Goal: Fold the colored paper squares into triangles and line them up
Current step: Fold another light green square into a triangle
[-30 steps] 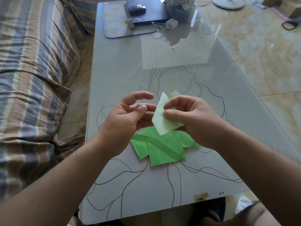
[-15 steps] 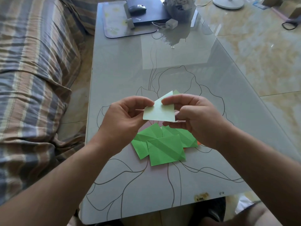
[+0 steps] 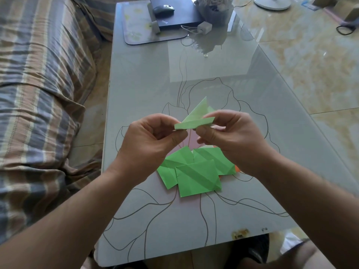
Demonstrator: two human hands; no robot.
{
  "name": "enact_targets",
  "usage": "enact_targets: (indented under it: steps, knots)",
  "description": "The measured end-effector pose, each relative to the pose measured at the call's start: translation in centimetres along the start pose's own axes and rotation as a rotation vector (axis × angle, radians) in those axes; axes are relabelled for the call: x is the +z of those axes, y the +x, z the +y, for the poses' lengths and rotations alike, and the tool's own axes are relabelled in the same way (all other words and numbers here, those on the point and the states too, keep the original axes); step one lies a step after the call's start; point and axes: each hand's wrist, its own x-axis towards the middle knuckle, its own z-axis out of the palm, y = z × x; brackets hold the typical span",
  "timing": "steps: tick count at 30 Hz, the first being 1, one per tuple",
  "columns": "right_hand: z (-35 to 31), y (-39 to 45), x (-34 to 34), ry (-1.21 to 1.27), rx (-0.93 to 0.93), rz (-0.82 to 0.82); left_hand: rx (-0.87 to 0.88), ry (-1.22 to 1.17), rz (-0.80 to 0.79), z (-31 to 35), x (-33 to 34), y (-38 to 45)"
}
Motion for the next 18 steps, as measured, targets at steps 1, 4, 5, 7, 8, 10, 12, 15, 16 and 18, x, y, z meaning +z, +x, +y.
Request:
enact_targets:
  steps: [1,4,5,7,8,10,12,15,16,18]
  knots:
    - [0.0,0.0,0.0,-0.023,0.006,0.002,-0.003,0.006,0.002,0.1,0.0,0.0]
    - [0.1,0.0,0.0,-0.061,0.009,0.024,-0.026,-0.011,0.015,0.1,0.1,0.0]
    - [0.1,0.1,0.0,-0.067,0.003,0.034,-0.040,-0.027,0.023,0.1,0.2,0.0]
    - [0.1,0.1,0.0,-0.059,-0.004,0.050,-0.081,-0.062,0.050,0.1,0.4,-0.1]
    - [0.1,0.1,0.0,-0.039,-0.002,0.055,-0.106,-0.088,0.069,0.1,0.5,-0.1]
    - [0.1,0.1,0.1,-0.008,0.007,0.059,-0.159,-0.158,0.104,0.2,0.7,-0.1]
    - [0.0,0.1,0.1,-0.001,0.016,0.063,-0.195,-0.208,0.118,0.2,0.8,-0.1]
    - [0.0,0.1,0.3,-0.007,0.030,0.080,-0.228,-0.229,0.117,0.2,0.9,-0.1]
    - [0.0,0.1,0.3,-0.010,0.033,0.086,-0.238,-0.232,0.116,0.2,1.0,-0.2]
    - [0.1,0.1,0.4,0.000,0.042,0.106,-0.249,-0.235,0.122,0.3,1.1,-0.2]
